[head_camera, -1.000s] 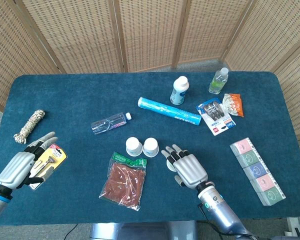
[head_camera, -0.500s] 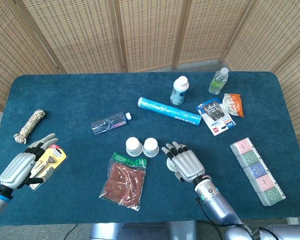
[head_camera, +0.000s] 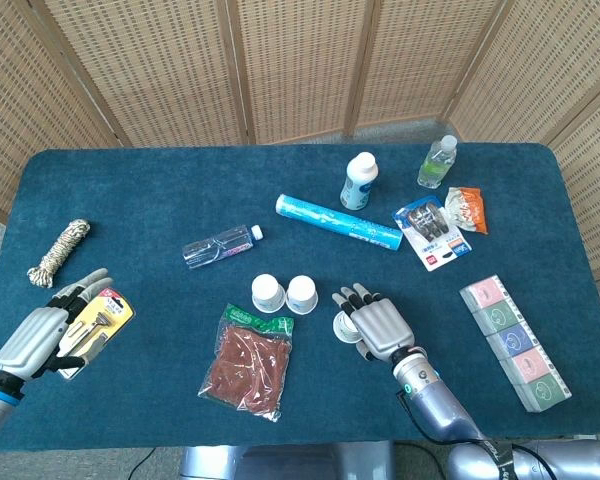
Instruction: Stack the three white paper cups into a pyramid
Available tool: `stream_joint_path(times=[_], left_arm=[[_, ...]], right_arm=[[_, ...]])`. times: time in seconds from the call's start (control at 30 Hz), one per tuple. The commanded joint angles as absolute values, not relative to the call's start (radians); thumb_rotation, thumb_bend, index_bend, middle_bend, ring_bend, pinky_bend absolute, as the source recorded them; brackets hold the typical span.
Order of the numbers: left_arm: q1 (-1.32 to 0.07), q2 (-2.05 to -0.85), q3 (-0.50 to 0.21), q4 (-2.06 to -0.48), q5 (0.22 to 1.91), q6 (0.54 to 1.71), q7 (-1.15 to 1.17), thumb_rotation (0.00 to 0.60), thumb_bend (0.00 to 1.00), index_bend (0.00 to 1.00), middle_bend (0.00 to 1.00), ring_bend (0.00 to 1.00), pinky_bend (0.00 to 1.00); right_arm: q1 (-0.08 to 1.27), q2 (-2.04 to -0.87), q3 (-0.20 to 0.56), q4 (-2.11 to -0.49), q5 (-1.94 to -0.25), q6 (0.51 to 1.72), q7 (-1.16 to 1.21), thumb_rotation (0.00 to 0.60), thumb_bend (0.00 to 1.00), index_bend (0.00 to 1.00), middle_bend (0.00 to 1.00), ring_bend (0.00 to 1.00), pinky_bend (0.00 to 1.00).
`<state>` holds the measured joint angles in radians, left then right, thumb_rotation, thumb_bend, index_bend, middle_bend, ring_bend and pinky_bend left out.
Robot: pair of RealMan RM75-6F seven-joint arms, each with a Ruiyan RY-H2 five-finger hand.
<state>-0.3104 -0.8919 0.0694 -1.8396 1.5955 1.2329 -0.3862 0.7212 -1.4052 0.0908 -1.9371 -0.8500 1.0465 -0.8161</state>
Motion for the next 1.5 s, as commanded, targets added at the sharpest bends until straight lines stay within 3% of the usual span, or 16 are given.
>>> stream_joint_path(times=[0.03,0.13,0.27,0.43,0.97,1.5], left_arm=[[-0.308,-0.891,0.070,-1.838,1.596,1.234,-0.389,0.600,0.49,0.00,0.00,0.00,0.09],[-0.304,-0.886,0.070,-1.839,1.599,1.238,-0.390,0.600,0.49,0.00,0.00,0.00,0.09],[-0.298,-0.886,0.071,-1.840,1.602,1.242,-0.389,0.600,0.49,0.00,0.00,0.00,0.09],[-0.298,-0.889,0.072,-1.836,1.600,1.232,-0.393,0.600,0.49,0.00,0.00,0.00,0.10],[-0.294,-0.884,0.064,-1.840,1.597,1.234,-0.391,0.600,0.48,0.00,0.00,0.00,0.10],[-0.273,-0.865,0.065,-1.850,1.603,1.258,-0.389,0.600,0.49,0.00,0.00,0.00,0.10]], right_arm=[[0.728,-1.412,0.084,-1.918,-0.858,1.050,-0.807,0.600,0.42,0.01,0.00,0.00,0.41],[0.732,-1.416,0.082,-1.897,-0.864,1.043,-0.781,0.600,0.44,0.07,0.01,0.00,0.48],[0.733,-1.424,0.080,-1.870,-0.882,1.035,-0.740,0.600,0.45,0.18,0.10,0.02,0.60],[0.731,-1.437,0.073,-1.839,-0.914,1.035,-0.699,0.600,0.47,0.27,0.19,0.14,0.72],[0.725,-1.369,0.068,-1.939,-0.953,1.058,-0.660,0.600,0.46,0.32,0.22,0.18,0.73],[0.830,-1.235,0.179,-2.134,-0.857,1.022,-0.656,0.600,0.45,0.31,0.21,0.18,0.74]])
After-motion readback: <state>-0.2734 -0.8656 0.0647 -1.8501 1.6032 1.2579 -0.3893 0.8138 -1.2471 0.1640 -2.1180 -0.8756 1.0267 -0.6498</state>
